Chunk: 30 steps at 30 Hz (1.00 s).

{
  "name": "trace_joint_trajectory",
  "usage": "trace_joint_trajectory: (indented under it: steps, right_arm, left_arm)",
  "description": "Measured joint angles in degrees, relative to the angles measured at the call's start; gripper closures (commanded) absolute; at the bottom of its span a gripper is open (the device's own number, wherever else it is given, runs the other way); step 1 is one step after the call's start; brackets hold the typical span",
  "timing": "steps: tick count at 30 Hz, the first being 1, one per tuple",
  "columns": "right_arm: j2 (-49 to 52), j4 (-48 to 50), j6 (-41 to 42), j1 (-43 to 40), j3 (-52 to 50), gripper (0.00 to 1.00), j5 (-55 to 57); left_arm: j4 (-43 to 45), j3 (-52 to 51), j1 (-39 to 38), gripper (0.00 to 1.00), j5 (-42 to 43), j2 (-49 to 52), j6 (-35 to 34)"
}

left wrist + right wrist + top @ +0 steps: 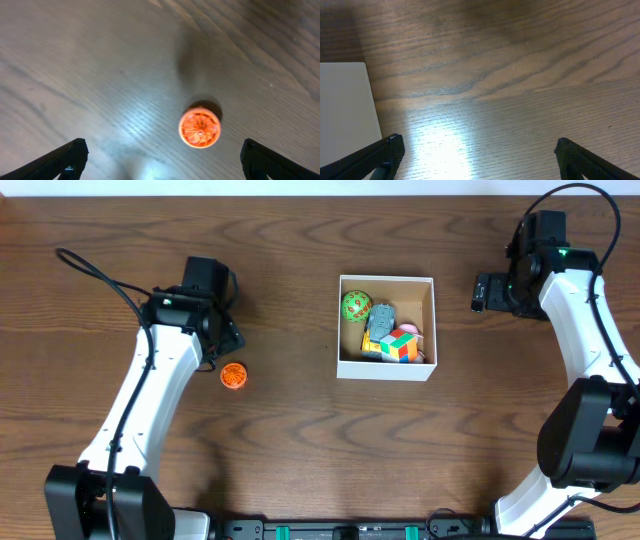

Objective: Pack container
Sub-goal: 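Withdraw left gripper left over the orange ball, then lower left gripper and grasp the orange ball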

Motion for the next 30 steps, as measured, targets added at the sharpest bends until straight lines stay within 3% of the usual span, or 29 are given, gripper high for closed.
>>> trace_joint_trajectory:
  steps: [18, 30]
  right_arm:
    - [0.0, 0.0, 0.0, 0.0, 0.0, 0.01, 0.0]
    - [0.0, 0.0, 0.0, 0.0, 0.0, 0.01, 0.0]
  left_arm:
    - [16.0, -16.2, 0.0, 0.02, 11.1, 0.1, 5.9]
    - [22.9, -19.2, 0.0, 0.02, 13.1, 0.2, 6.3]
